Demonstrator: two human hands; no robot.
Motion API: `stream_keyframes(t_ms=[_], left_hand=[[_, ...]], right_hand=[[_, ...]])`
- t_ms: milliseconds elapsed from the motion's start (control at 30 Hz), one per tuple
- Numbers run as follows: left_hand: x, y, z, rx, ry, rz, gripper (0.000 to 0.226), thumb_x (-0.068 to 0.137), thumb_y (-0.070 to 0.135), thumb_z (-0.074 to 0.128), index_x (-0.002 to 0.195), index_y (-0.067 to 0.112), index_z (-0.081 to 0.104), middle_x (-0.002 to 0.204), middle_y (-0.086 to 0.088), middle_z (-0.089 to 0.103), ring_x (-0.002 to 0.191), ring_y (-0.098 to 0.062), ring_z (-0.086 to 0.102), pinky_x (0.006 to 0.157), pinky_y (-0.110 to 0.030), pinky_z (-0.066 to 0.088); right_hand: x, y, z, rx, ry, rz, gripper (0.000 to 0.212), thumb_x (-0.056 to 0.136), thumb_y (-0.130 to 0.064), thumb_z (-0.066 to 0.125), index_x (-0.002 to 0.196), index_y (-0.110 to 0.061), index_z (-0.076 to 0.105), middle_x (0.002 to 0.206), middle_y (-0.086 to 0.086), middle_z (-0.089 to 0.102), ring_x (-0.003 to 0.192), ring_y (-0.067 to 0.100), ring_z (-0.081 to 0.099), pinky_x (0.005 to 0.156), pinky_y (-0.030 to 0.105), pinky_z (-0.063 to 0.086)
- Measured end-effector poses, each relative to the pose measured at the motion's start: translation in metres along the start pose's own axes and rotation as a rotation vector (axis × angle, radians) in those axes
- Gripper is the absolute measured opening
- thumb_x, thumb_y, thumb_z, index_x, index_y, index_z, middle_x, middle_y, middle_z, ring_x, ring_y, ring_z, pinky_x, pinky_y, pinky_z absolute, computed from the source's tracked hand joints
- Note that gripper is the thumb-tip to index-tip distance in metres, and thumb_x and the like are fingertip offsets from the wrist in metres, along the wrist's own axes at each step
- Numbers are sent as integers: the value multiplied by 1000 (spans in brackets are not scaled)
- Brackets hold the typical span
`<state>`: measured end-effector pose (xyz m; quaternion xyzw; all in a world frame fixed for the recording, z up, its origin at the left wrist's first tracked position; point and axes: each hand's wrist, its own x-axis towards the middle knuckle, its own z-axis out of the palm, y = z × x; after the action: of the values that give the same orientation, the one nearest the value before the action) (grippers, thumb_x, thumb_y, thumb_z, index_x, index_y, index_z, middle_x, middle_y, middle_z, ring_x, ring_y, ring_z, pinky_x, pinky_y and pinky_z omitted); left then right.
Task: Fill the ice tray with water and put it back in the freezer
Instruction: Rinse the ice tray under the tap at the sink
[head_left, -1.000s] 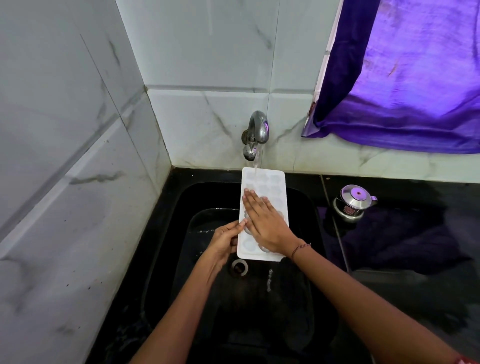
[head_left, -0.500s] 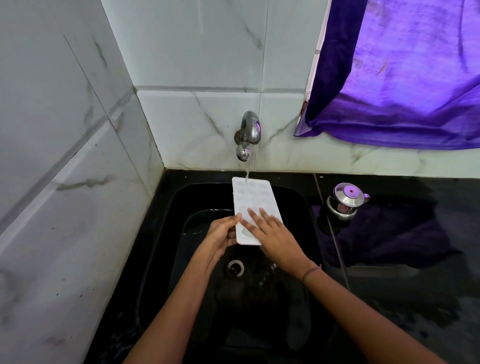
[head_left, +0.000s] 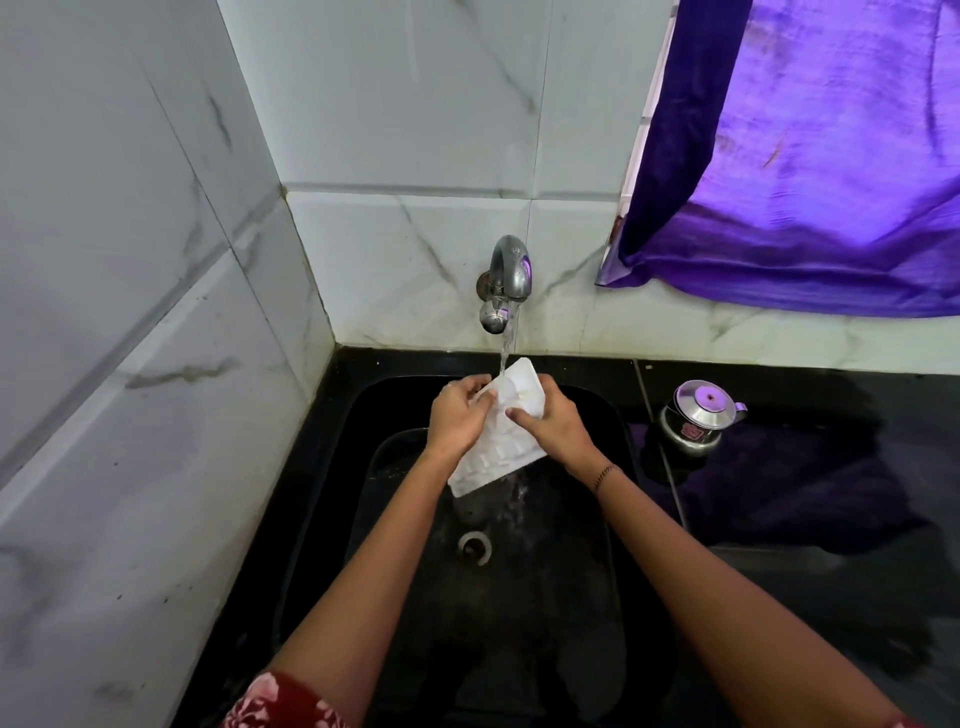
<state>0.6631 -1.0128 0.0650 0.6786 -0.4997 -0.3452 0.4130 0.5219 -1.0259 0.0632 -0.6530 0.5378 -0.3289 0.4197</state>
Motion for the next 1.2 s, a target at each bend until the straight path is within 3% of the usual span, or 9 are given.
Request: stream_keyframes(t_ms=[133, 233, 333, 500, 600, 733, 933, 1067, 1200], left_hand=[[5, 24, 2, -48, -29, 46, 28, 96, 30, 48, 103, 12, 68, 98, -4, 69, 83, -10, 61, 69, -15, 46], [11, 31, 3, -32, -60, 50, 29, 96, 33, 46, 99, 14, 68, 98, -2, 70, 89, -14, 64, 80, -25, 50], [10, 22, 0, -171, -65, 18, 22, 95, 26, 49, 99, 13, 66, 97, -2, 68, 87, -12, 62, 74, -19, 50], [5, -45, -11, -193, 137, -229, 24, 94, 24, 50, 110, 12, 63, 110, -11, 65, 102, -25, 61, 91, -40, 50], [-9, -79, -20, -351, 261, -469, 30, 97, 26, 44, 115, 7, 58, 103, -13, 63, 92, -28, 61, 79, -38, 51], [-24, -96, -30, -698, 128, -637, 21, 100, 21, 39, 118, 15, 49, 104, -7, 60, 78, -19, 59, 62, -34, 47], [-31, -107, -44, -870, 4, -552, 26, 97, 8, 43, 122, 9, 51, 108, -8, 65, 88, -17, 64, 60, -26, 56], [-34, -100, -37, -879, -11, -485, 26, 96, 3, 43, 120, 9, 51, 100, -8, 66, 81, -15, 68, 57, -22, 56], [-38, -92, -23, -863, 16, -446, 25, 94, -2, 44, 116, 8, 52, 92, -5, 67, 77, -14, 67, 55, -22, 55]], right_hand=[[8, -6, 5, -70, -96, 32, 46, 84, -20, 67, 124, -10, 47, 105, 4, 60, 92, 15, 56, 71, 23, 45], [8, -7, 9, -86, -128, 42, 48, 83, -20, 67, 127, -12, 47, 104, 0, 58, 94, 14, 55, 69, 19, 43], [11, -8, 7, -22, -71, 31, 49, 82, -22, 71, 127, -14, 53, 104, -3, 60, 97, 13, 57, 78, 20, 43], [27, -15, -5, 76, 40, 57, 48, 79, -26, 74, 123, -14, 57, 109, 1, 64, 98, 15, 61, 83, 25, 49], [37, -20, -10, 184, 47, 129, 50, 78, -29, 74, 120, -16, 50, 113, 2, 59, 101, 20, 62, 89, 36, 53], [48, -21, -11, 256, 10, 191, 44, 76, -34, 76, 108, -22, 47, 112, 8, 62, 95, 26, 65, 85, 43, 55], [62, -24, -25, 406, -48, 185, 30, 81, -26, 72, 102, -20, 51, 97, 10, 64, 74, 20, 63, 67, 32, 55], [68, -26, -28, 83, 87, 19, 32, 86, -31, 66, 114, -16, 58, 108, 6, 64, 93, 18, 60, 83, 29, 48], [63, -17, -17, -758, 235, -297, 53, 99, -38, 28, 141, -6, 37, 140, 13, 45, 129, 26, 40, 105, 36, 31]])
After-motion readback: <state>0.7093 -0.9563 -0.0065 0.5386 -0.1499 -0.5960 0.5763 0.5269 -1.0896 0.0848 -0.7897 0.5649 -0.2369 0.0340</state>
